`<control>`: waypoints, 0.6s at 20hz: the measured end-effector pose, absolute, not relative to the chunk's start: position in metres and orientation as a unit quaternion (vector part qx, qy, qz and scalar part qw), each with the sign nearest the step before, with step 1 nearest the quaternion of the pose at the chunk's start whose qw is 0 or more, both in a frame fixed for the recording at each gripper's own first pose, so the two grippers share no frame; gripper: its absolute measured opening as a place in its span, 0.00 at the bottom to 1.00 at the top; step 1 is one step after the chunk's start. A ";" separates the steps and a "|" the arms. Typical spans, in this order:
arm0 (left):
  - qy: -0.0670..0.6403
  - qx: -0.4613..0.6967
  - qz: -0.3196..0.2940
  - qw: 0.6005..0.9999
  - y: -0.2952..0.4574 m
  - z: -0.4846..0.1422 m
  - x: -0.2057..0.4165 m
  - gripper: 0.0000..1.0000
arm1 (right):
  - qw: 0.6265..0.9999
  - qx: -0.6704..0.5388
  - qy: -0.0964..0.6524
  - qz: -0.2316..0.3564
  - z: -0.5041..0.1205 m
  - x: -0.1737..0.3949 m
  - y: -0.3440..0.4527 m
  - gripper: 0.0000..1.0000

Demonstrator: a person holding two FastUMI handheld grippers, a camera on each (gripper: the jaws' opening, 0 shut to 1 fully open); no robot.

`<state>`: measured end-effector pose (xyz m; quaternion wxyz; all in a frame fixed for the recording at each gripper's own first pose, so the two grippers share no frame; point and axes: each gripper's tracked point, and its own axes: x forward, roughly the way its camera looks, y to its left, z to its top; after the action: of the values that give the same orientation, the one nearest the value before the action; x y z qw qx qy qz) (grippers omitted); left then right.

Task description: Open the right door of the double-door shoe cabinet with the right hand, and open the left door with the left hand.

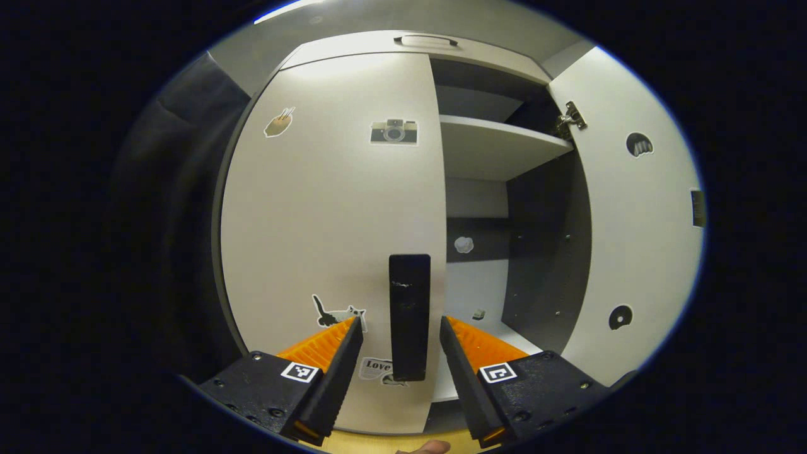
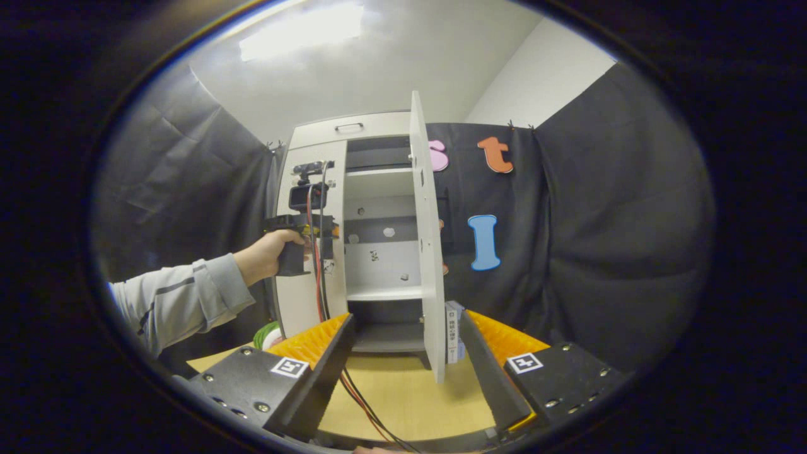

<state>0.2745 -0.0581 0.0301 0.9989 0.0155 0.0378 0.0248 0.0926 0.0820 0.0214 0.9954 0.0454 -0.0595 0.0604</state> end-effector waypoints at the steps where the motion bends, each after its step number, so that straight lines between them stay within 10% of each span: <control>1: 0.038 0.015 0.029 0.999 -0.057 0.030 0.279 0.78 | 0.994 0.047 -0.063 0.073 0.022 0.092 0.087 0.99; 12: 0.045 0.031 0.029 0.998 -0.068 0.025 0.295 0.32 | 0.995 0.031 -0.023 0.089 0.004 0.088 0.093 0.98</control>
<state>0.2955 -0.0681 0.0249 0.9981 0.0315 0.0453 0.0289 0.0882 0.0928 0.0044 0.9953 0.0315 -0.0227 0.0892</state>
